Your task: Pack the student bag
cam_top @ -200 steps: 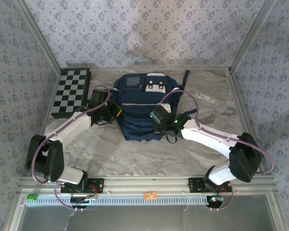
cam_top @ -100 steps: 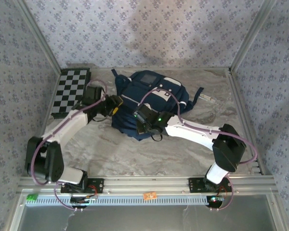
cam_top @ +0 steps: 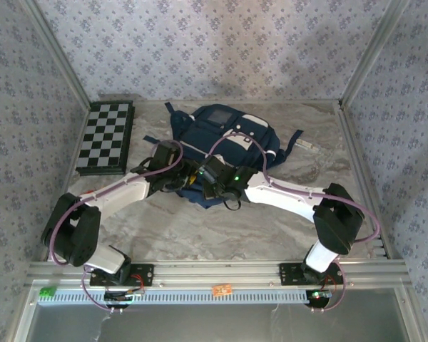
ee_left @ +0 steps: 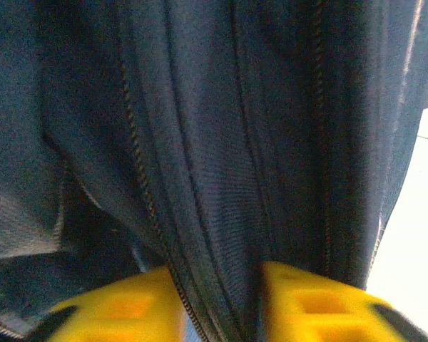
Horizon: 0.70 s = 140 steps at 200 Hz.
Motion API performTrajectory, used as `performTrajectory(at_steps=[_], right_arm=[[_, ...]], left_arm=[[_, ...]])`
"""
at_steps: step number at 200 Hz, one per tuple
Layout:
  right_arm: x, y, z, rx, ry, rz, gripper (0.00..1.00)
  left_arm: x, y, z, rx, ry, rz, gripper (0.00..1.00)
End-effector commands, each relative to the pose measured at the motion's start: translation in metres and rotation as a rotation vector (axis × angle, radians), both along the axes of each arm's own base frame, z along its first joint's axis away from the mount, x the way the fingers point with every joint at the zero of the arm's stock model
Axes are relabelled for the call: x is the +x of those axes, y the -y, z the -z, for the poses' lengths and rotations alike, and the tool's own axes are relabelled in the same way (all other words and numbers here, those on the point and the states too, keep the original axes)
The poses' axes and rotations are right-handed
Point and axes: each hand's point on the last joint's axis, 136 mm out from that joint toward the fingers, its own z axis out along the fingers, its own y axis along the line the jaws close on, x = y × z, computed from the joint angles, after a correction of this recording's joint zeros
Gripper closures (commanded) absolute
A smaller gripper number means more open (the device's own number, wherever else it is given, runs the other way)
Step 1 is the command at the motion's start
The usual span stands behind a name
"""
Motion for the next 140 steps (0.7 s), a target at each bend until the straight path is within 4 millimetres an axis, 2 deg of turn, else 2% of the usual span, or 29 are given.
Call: performTrajectory(at_steps=[1, 15, 36, 39, 74, 99, 111, 129, 140], right_arm=[[0.003, 0.008, -0.004, -0.024, 0.018, 0.027, 1.00], [0.004, 0.019, -0.007, -0.046, 0.022, 0.046, 1.00], [0.004, 0.043, -0.015, -0.120, 0.047, 0.042, 1.00], [-0.001, 0.053, -0.006, -0.148, 0.032, 0.043, 1.00], [0.000, 0.120, 0.019, -0.222, -0.042, 0.124, 1.00], [0.014, 0.155, 0.034, -0.270, -0.059, 0.186, 1.00], [0.022, 0.157, 0.029, -0.268, -0.048, 0.194, 1.00], [0.027, 0.148, 0.015, -0.263, -0.017, 0.181, 1.00], [0.026, 0.153, 0.016, -0.288, -0.028, 0.196, 1.00]], left_arm=[[0.014, -0.015, -0.009, 0.055, 0.042, -0.085, 0.86], [0.012, -0.032, -0.001, 0.082, 0.014, -0.098, 1.00], [0.004, -0.066, 0.000, 0.136, 0.009, -0.117, 1.00], [0.004, -0.071, 0.000, 0.147, 0.013, -0.118, 1.00], [-0.004, -0.120, -0.010, 0.188, 0.016, -0.073, 1.00], [0.001, -0.126, -0.013, 0.206, 0.031, -0.008, 1.00], [0.006, -0.124, -0.015, 0.204, 0.053, 0.026, 1.00], [0.012, -0.122, -0.017, 0.221, 0.061, 0.069, 1.00], [0.014, -0.126, -0.015, 0.243, 0.049, 0.072, 1.00]])
